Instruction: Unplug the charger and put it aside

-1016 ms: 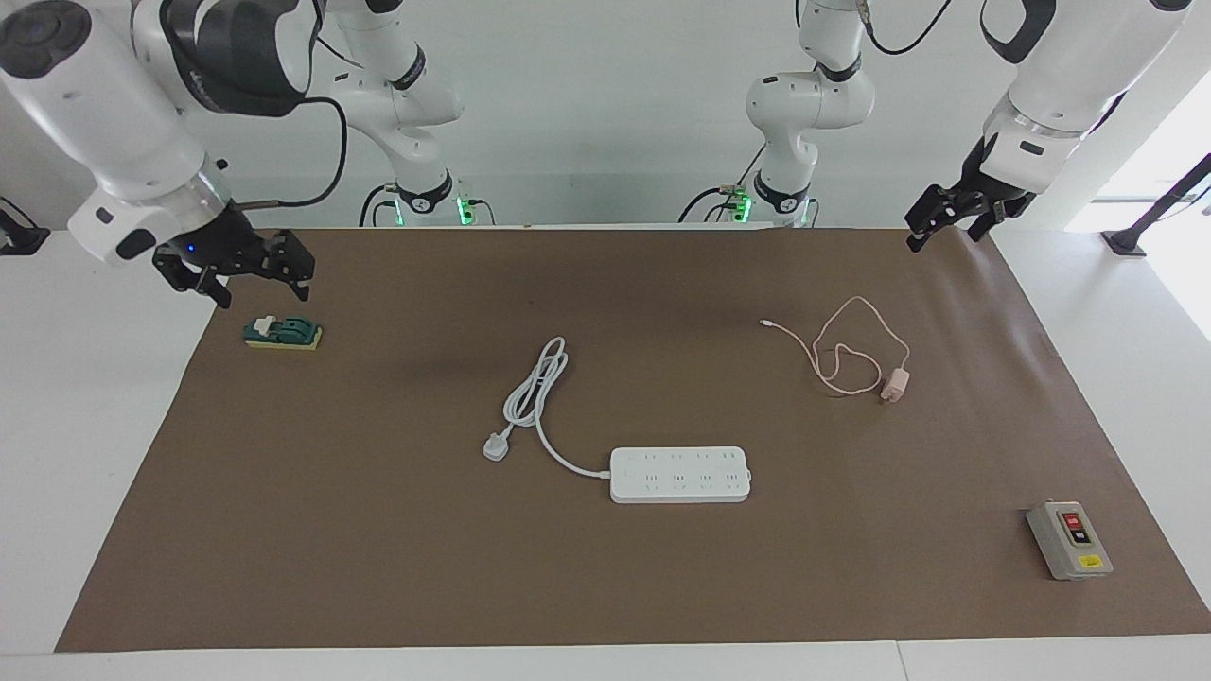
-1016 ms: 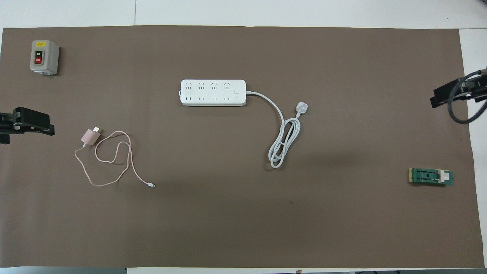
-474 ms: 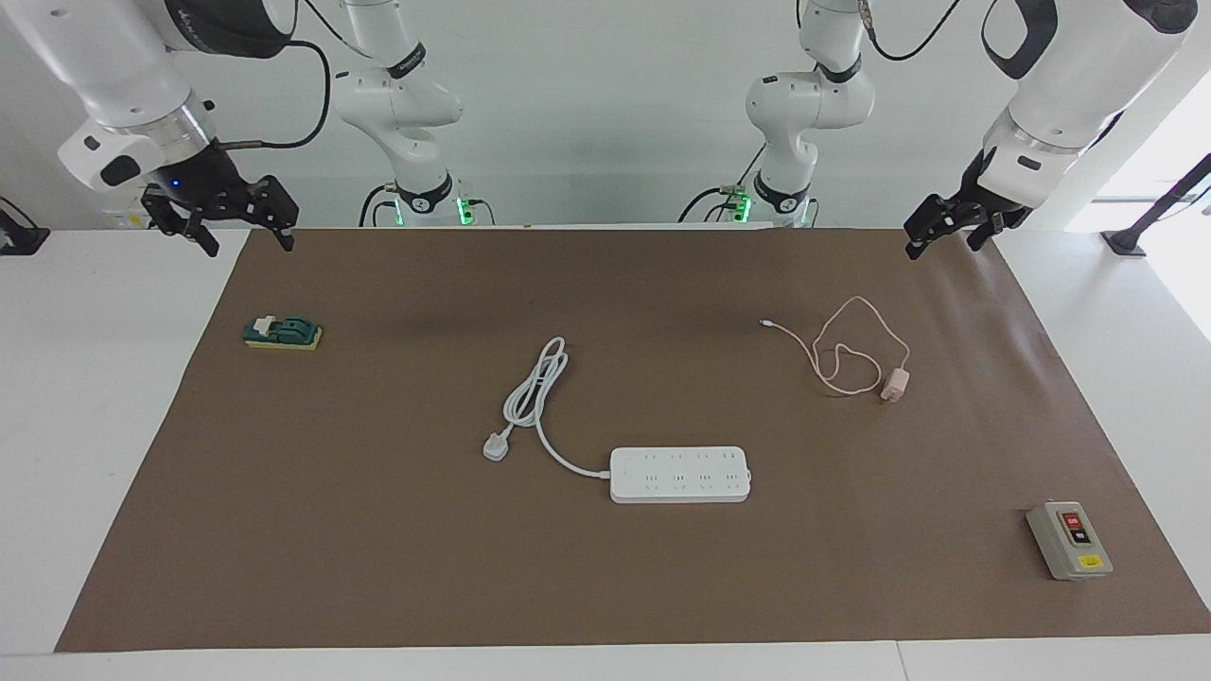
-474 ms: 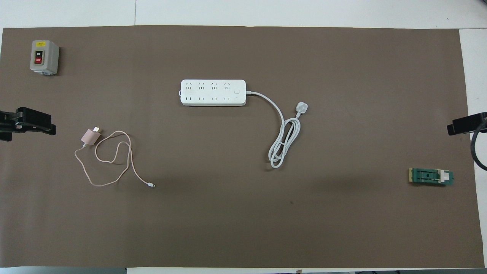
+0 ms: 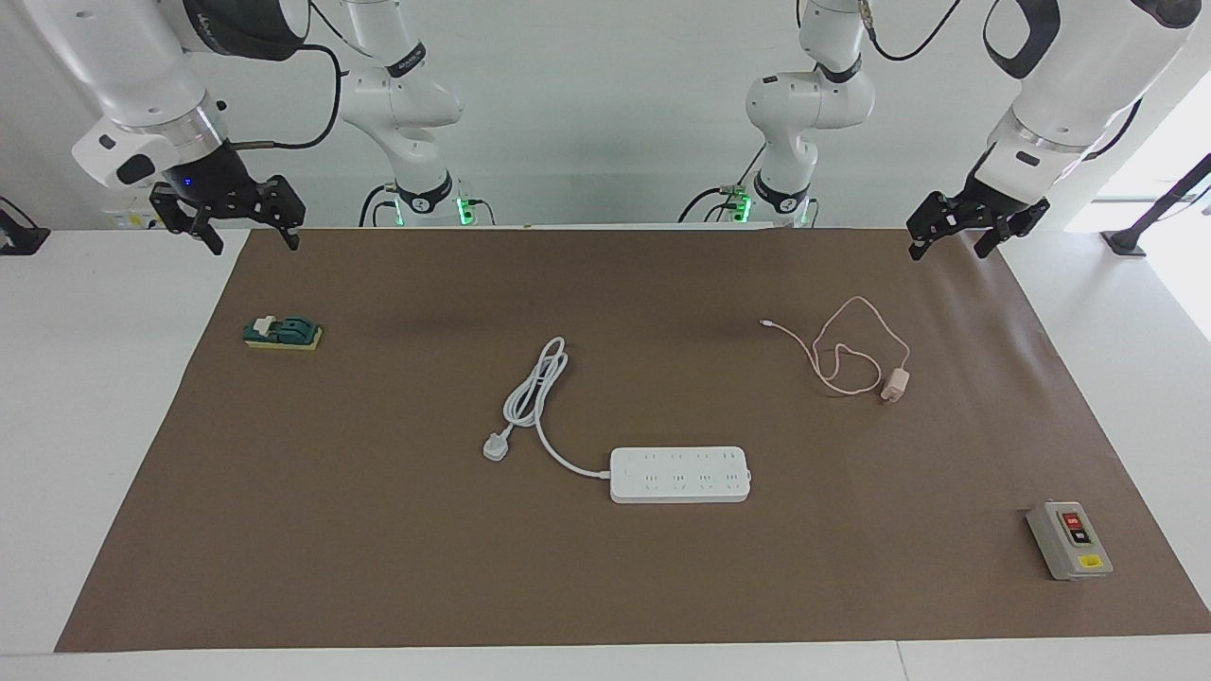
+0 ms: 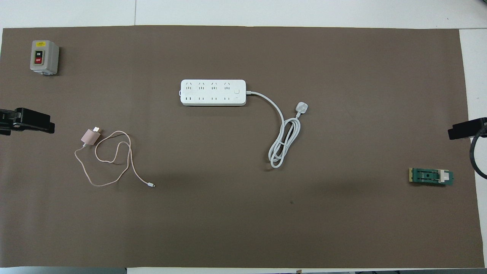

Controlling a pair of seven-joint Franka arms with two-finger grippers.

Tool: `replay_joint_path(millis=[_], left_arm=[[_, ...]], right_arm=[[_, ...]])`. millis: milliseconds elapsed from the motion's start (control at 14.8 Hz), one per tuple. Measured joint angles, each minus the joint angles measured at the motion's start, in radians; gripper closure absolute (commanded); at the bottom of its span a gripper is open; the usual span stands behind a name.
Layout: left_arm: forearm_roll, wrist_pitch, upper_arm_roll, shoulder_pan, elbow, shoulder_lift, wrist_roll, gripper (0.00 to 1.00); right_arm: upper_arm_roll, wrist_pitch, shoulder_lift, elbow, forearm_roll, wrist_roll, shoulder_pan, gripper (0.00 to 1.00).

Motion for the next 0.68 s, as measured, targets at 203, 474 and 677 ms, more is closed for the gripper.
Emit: replay_joint_path(millis=[203, 474, 677], left_arm=[[0.000, 0.000, 0.000, 0.000, 0.000, 0.000, 0.001, 0.00], [0.000, 0.000, 0.000, 0.000, 0.000, 0.000, 0.001, 0.00], [0.000, 0.001, 0.000, 0.000, 0.000, 0.000, 0.001, 0.00]], right_arm=[[0.002, -0.029, -0.005, 0.006, 0.000, 0.000, 0.000, 0.00], [0.003, -0.035, -0.005, 0.007, 0.000, 0.000, 0.000, 0.00], [0.003, -0.040, -0.005, 0.007, 0.000, 0.001, 0.000, 0.00]])
